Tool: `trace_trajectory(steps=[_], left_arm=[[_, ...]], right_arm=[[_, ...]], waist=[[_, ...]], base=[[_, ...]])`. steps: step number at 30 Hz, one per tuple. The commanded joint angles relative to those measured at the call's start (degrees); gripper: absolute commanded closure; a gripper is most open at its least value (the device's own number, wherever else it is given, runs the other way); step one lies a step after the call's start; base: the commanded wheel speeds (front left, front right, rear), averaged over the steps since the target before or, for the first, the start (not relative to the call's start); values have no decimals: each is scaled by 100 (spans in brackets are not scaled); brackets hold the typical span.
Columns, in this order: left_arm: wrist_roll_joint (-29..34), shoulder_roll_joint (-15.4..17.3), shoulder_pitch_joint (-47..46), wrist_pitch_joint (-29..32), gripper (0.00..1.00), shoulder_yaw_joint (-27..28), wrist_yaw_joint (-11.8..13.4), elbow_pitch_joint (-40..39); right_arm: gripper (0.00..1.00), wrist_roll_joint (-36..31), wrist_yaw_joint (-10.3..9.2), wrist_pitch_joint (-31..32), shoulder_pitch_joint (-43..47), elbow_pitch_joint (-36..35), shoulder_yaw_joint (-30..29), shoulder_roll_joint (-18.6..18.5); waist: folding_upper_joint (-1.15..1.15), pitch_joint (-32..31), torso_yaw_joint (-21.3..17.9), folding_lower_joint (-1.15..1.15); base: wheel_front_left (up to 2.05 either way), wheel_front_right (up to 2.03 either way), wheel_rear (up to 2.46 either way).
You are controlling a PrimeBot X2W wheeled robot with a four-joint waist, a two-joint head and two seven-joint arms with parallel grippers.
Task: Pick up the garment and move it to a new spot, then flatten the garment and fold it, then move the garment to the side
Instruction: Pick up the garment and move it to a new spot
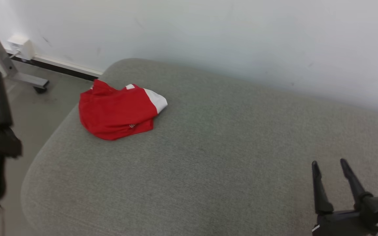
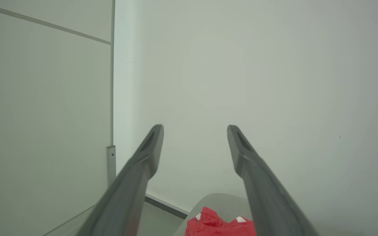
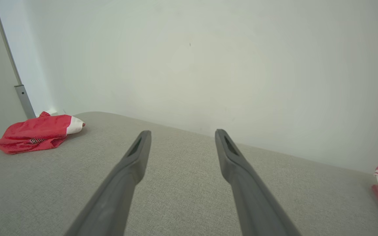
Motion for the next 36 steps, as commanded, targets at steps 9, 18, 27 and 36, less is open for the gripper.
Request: trace_trajectory(steps=[9, 18, 27, 36], left_arm=[[-523, 797, -1846, 23, 0, -198, -12, 1189], [-1089, 1369, -2645, 199, 0, -674, -8, 2615], [-1681, 1502, -2857, 927, 0, -1342, -9, 3541], [-2493, 1572, -2776, 2236, 0, -1820, -9, 4155]], right_arm=[[0, -288, -16, 208, 4, -975, -573, 59], [0, -319, -16, 281, -121, -1355, -616, 93], [0, -451, -16, 431, -198, -1578, -646, 93], [0, -497, -16, 524, -255, -1664, -601, 94]], waist=[[-1, 2162, -1917, -1], [-1, 2583, -2261, -1], [-1, 2741, -2204, -1], [-1, 2716, -2157, -1]], base=[[0, 0, 0], [0, 0, 0], [0, 0, 0], [0, 0, 0]])
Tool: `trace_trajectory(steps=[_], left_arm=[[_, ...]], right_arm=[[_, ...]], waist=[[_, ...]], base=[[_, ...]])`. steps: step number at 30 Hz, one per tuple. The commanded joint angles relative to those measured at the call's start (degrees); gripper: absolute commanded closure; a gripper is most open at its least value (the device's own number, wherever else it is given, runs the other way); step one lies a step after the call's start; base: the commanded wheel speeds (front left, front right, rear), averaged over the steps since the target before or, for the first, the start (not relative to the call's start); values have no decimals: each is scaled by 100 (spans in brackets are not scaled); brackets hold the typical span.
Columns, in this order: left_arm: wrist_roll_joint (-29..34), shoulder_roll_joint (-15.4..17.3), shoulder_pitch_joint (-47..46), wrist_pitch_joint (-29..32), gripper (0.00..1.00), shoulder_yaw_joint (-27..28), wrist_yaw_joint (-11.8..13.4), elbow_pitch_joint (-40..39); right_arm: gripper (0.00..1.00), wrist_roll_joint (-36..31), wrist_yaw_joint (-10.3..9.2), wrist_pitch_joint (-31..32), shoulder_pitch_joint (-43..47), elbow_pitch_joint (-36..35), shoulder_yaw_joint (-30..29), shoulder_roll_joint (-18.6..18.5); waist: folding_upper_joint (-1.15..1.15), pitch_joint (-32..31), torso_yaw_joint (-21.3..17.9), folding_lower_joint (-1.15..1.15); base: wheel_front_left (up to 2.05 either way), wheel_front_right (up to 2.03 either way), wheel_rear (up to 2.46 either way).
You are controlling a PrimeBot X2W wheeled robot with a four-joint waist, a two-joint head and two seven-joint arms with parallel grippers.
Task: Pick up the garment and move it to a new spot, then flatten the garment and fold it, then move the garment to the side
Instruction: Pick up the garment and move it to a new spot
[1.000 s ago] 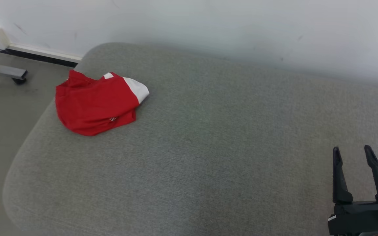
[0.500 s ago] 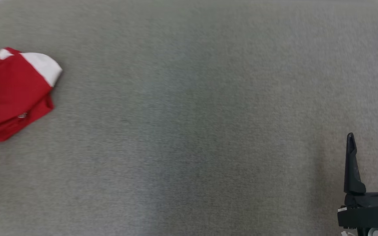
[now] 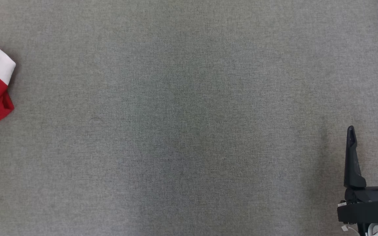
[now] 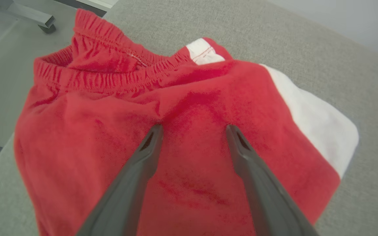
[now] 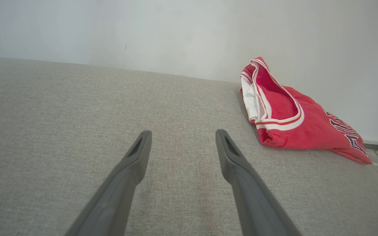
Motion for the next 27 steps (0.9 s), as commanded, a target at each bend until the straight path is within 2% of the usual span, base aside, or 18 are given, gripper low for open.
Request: trace_trajectory(steps=[1, 7, 8, 9, 10, 19, 27], left_arm=[[-81, 52, 64, 134, 0, -65, 10, 71], [-349, 1, 154, 519, 1, -293, 10, 308], [-354, 1, 169, 463, 52, -328, 10, 318], [-367, 15, 170, 355, 86, -335, 10, 332], [-352, 18, 184, 275, 100, -363, 10, 367], [-23, 209, -210, -1131, 100, -663, 9, 298], [433, 307, -858, -1913, 100, -1173, 9, -314]], right_arm=[[0, -23, -16, 32, -46, -39, 26, 13], [0, -18, -16, 42, -52, -65, 61, 12], [0, -14, -16, 49, -47, -75, 71, 13], [0, -6, -16, 58, -43, -86, 78, 12], [0, 1, -16, 64, -46, -79, 85, 13], [0, 204, -16, -74, 30, 218, 85, 12], [0, 502, -16, -393, 149, 885, 137, 11]], waist=[[-2, -14, 0, -1], [-2, -11, -37, -1], [-2, -13, -45, -1], [-2, -18, -53, -1], [-2, -34, -66, -1], [-2, -548, 2, -1], [-2, -1344, 48, -1]], base=[[0, 0, 0], [0, 0, 0], [0, 0, 0], [0, 0, 0], [0, 0, 0], [0, 0, 0], [0, 0, 0]])
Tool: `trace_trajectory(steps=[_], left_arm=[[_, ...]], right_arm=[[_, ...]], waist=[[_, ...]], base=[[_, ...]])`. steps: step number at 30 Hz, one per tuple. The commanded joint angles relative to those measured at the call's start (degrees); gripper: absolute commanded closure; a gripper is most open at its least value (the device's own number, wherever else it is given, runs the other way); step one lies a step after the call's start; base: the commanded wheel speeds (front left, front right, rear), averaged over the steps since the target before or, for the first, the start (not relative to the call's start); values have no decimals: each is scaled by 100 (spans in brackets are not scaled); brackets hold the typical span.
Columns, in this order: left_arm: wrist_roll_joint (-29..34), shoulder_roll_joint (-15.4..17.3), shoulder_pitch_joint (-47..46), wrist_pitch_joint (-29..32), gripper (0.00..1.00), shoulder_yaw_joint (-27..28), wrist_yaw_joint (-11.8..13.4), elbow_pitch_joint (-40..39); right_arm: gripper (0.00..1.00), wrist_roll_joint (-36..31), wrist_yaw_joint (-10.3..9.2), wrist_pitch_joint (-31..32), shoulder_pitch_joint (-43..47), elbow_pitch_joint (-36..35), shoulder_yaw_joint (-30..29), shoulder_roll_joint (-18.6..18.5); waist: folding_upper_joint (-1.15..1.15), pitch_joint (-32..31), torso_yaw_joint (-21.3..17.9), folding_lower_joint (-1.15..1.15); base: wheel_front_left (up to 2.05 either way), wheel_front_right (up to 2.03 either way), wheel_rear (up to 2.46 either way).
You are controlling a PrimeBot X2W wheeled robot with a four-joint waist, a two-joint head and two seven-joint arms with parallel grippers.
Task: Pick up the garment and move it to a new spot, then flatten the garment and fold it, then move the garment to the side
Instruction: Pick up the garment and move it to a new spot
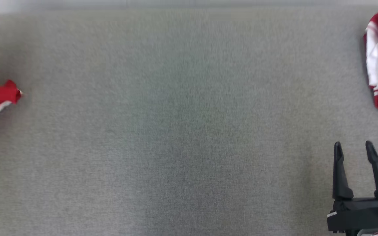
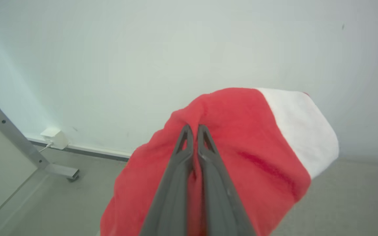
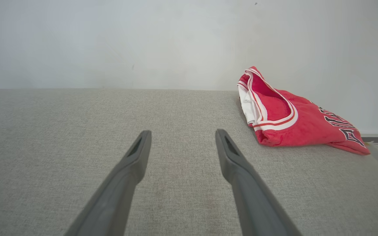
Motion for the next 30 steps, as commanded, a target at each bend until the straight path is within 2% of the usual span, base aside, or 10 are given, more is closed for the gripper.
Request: trace_trajectory(steps=[1, 8, 17, 24, 30], left_arm=[[158, 23, -211, -120, 100, -126, 9, -205], [309, -211, -695, -99, 100, -557, 9, -915], [54, -967, -942, 214, 100, -918, 39, -1981], [-71, -1760, -452, 315, 100, -1242, 168, -2437], [-211, -2122, 531, 181, 100, -1484, 377, -2780]], right_arm=[[0, 74, -16, -93, 105, 128, 2, 7], [0, 270, -16, -294, 259, 504, 11, 7], [0, 433, -16, -443, 472, 802, 44, 5], [0, 514, -16, -502, 497, 922, 167, 6], [0, 552, -16, -571, 426, 1026, 220, 5]], waist=[[0, -533, 7, 0], [0, -1073, -323, 0], [0, -1478, -1154, 0], [0, -1501, -1625, 0], [0, -1447, -1771, 0]], base=[[0, 0, 0], [0, 0, 0], [0, 0, 0], [0, 0, 0], [0, 0, 0]])
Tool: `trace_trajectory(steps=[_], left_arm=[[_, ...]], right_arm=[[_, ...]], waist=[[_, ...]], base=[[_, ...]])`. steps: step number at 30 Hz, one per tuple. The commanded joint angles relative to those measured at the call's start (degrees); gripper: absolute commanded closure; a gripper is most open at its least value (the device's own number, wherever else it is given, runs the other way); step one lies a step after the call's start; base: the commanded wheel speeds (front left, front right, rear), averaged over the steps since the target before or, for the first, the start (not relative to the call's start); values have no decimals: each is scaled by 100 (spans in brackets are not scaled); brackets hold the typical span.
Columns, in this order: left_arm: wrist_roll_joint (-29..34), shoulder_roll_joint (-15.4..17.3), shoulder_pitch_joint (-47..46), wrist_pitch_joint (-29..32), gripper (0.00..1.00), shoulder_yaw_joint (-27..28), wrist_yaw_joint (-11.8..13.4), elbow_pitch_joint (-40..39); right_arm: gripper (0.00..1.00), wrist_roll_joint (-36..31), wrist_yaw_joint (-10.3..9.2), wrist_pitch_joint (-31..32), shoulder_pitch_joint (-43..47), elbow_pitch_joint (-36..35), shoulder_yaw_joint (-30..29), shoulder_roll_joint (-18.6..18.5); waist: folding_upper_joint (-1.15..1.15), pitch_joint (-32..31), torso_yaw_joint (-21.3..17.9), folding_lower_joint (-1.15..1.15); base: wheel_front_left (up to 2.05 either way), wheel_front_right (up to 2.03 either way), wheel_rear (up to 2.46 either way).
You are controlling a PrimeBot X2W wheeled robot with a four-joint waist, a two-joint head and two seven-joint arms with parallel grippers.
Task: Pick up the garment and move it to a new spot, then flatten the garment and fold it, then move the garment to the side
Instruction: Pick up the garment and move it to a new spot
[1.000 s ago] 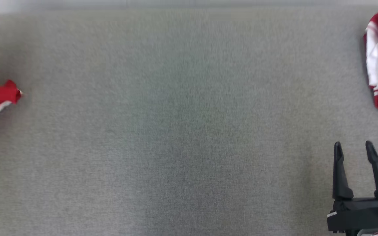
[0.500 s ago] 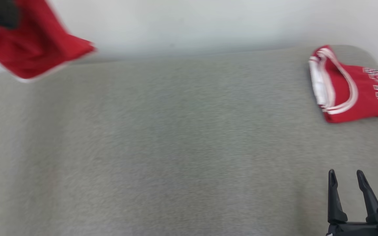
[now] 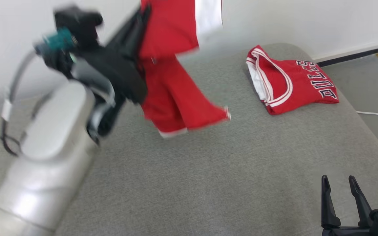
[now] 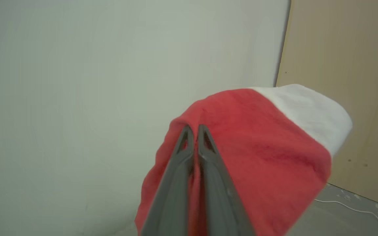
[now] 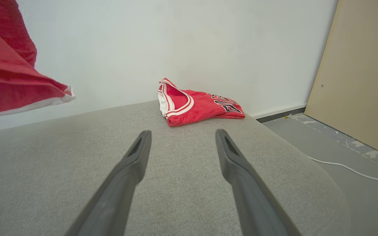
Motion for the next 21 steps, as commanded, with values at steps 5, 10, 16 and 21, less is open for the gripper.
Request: trace_trajectory(steps=[5, 10, 16, 21], left_arm=[[-175, -54, 1256, -168, 100, -203, 161, -75], [-195, -43, 2401, -437, 100, -431, 312, 87], [-114, -124, 2954, -602, 0, -634, 340, 300], [-4, -87, 2908, -809, 0, -549, 338, 204]], right_arm=[[0, 70, -16, -76, -55, 120, 65, 5], [0, 120, -16, -112, -138, 298, 223, 3], [0, 102, -16, -146, -232, 477, 331, 3], [0, 82, -16, -176, -159, 581, 328, 2]], waist=[[1, 5, -52, 1], [1, 15, -4, 1], [1, -66, 167, 1], [1, -349, 456, 1]], base=[[0, 0, 0], [0, 0, 0], [0, 0, 0], [0, 0, 0]])
